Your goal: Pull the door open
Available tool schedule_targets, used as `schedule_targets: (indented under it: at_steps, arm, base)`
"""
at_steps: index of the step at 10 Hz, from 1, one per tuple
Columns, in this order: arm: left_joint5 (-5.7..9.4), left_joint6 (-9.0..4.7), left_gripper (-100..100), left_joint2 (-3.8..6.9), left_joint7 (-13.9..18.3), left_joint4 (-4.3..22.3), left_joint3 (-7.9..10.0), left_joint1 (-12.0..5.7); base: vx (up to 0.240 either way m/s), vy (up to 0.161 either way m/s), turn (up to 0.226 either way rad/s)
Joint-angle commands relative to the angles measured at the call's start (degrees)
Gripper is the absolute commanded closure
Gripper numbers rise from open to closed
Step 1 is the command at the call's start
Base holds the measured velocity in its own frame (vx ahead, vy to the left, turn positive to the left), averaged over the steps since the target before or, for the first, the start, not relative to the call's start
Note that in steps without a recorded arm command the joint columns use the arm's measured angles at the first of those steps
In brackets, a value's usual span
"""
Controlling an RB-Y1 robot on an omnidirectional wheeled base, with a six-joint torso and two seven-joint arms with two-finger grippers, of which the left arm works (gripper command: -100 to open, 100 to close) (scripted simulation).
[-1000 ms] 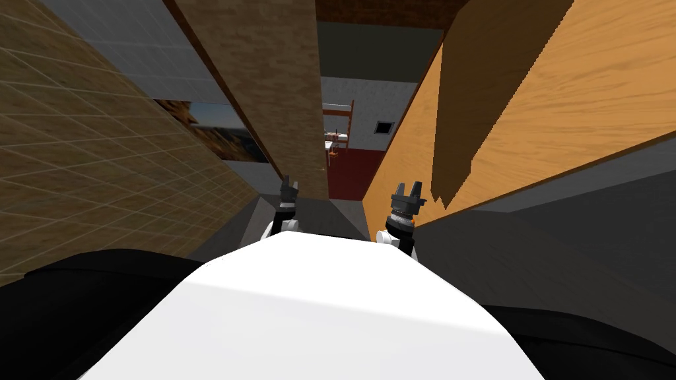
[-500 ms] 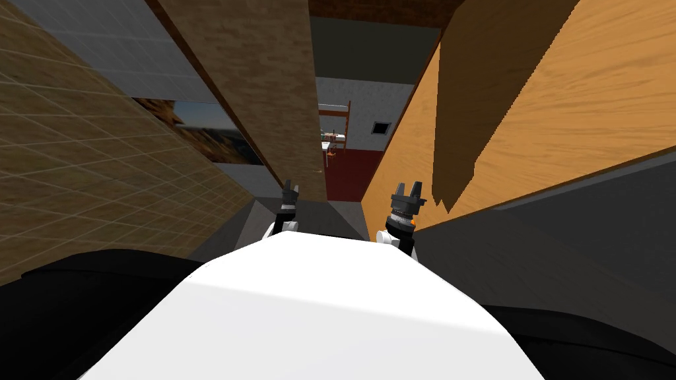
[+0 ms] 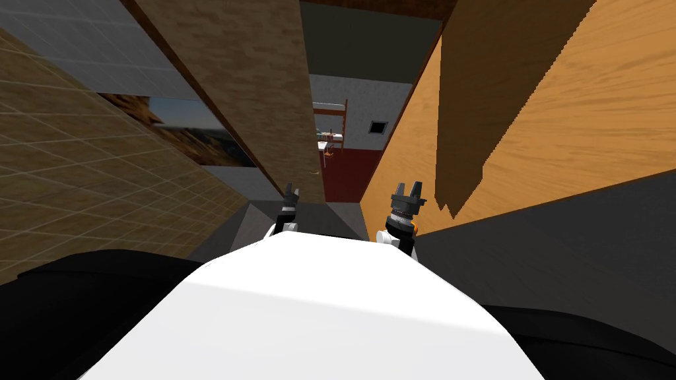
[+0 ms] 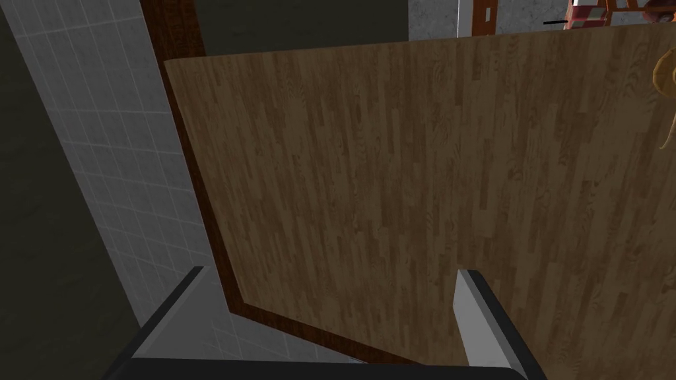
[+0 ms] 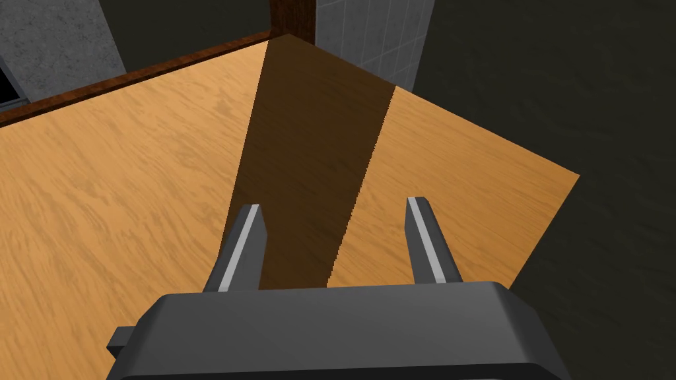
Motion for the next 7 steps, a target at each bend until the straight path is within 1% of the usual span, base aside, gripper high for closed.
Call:
schedule_targets:
  at_steps: [1,7]
  arm:
    - [0.08,-0.67,-100,0.21,0.37,2.11,0.21,-0.16]
    - [0.65,-3.03,-100,1.49,1.98,10.36,1.42,-1.27]
  base:
    - [0.084,0.002,-0.060]
    - [0.102,0.005,-0.063]
